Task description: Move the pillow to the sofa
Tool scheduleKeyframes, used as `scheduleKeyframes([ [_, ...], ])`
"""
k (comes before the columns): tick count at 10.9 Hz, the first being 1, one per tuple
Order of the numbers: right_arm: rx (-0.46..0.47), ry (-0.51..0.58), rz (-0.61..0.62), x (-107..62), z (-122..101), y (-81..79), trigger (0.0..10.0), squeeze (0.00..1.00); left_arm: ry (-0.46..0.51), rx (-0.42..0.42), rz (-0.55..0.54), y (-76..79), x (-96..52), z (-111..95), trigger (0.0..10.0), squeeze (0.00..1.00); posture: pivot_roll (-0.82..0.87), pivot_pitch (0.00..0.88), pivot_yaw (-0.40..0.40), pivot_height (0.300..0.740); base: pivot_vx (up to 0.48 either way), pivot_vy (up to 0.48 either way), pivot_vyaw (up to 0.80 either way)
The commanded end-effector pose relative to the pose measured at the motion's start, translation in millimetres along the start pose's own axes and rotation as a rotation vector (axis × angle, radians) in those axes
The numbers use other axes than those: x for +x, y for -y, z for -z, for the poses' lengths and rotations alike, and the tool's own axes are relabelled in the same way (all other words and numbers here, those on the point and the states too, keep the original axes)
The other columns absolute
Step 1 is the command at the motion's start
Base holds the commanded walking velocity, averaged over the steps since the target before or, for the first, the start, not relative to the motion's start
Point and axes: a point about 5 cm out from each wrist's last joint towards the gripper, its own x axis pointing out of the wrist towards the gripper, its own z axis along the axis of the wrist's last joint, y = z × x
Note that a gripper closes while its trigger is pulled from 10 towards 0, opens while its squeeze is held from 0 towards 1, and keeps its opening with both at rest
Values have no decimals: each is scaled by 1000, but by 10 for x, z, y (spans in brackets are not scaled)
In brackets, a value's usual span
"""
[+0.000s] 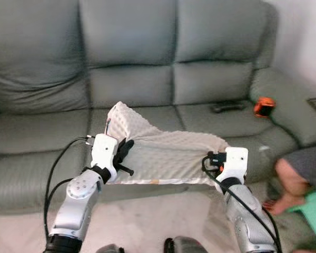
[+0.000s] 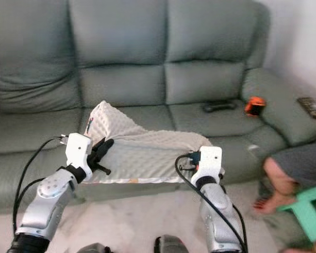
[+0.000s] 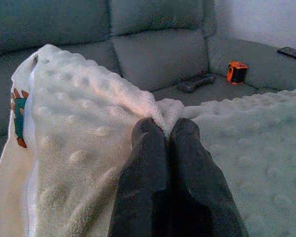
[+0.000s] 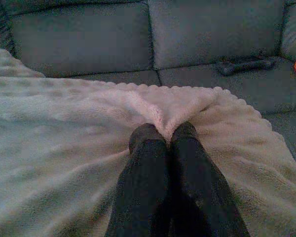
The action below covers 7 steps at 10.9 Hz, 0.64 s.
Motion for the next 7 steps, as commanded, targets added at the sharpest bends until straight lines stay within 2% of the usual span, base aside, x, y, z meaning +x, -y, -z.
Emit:
scheduleKeyframes([
  [1,-2,29,-1,14,-73,-3,10000,0,40,14,13,19,8,-89,10000,0,-35,22,-53,740,311,0,0],
  [4,-9,31,-9,1,-71,-13,10000,0,37,14,19,31,5,-85,10000,0,-39,28,-50,740,321,0,0],
  [5,-67,55,-33,-6,-100,-47,10000,0,37,13,22,38,5,-81,10000,0,-40,30,-50,740,337,0,0],
  [7,-79,64,-47,-8,-112,-72,10000,0,36,12,25,43,9,-81,10000,0,-41,31,-51,740,354,0,609],
])
